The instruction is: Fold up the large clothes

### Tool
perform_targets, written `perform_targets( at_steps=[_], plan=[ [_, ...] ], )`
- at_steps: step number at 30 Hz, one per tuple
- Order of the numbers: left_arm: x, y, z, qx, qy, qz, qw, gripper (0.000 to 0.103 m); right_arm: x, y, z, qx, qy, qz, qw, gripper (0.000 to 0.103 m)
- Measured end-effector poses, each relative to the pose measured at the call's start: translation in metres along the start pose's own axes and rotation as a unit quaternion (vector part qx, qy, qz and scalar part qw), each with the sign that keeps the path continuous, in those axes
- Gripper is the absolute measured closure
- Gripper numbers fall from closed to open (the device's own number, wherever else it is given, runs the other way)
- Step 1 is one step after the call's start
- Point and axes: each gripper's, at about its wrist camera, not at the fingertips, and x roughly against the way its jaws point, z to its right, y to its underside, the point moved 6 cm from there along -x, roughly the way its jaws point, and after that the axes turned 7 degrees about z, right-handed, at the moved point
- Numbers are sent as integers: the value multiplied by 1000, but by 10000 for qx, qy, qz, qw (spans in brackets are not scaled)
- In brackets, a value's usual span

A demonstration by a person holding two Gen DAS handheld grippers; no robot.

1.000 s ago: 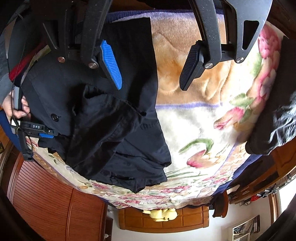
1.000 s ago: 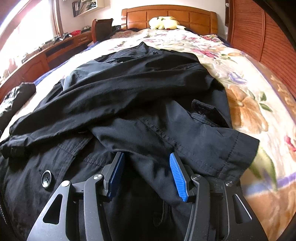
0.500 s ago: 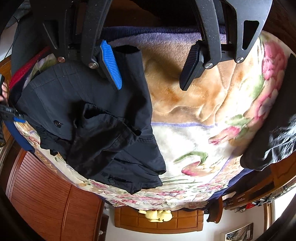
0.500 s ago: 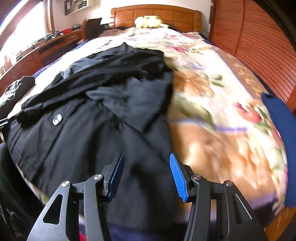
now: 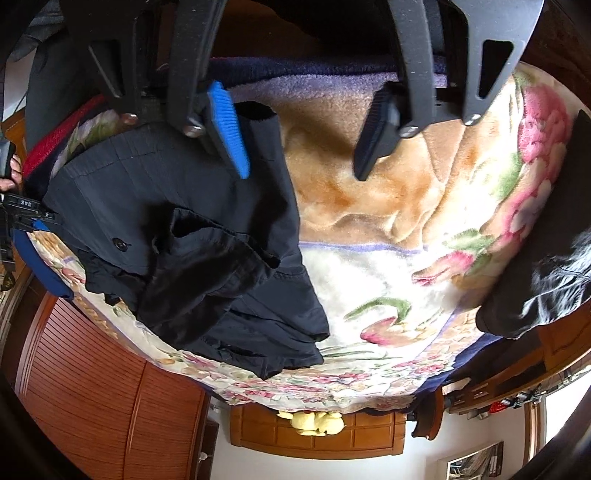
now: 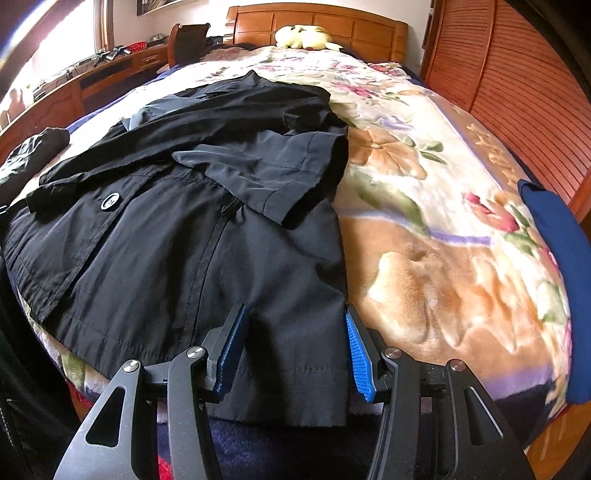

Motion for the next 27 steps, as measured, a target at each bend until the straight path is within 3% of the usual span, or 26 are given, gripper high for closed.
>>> perform_targets(
  at_steps=[3,12,14,15,17,18,21,27],
  plan=[
    [-1,3,2,-42,11,-56,10000,54,0,1,3,-70,-69,5,10000,50],
    [-1,6,4,-25,-11,-107,9999,54,6,8,2,-8,-238,-37,9997,50],
    [-2,7,7,-21,47,-124,9999,60,5,8,1,-60,-272,-26,9996,50],
    [-2,8,9,-19,116,-141,9998,69,5,9,1,-93,-314,-27,9995,53],
    [-4,9,13,5,280,-207,9994,86,5,9,-2,-73,-460,-54,9989,69],
    [-4,7,16,27,356,-213,9991,93,6,8,-4,-62,-605,-67,9981,82],
    [9,-7,17,100,277,57,9996,96,11,5,-8,1,-750,-35,9972,91],
    [57,-50,27,88,275,831,9961,97,53,-19,1,-271,-894,601,9938,94]
  ],
)
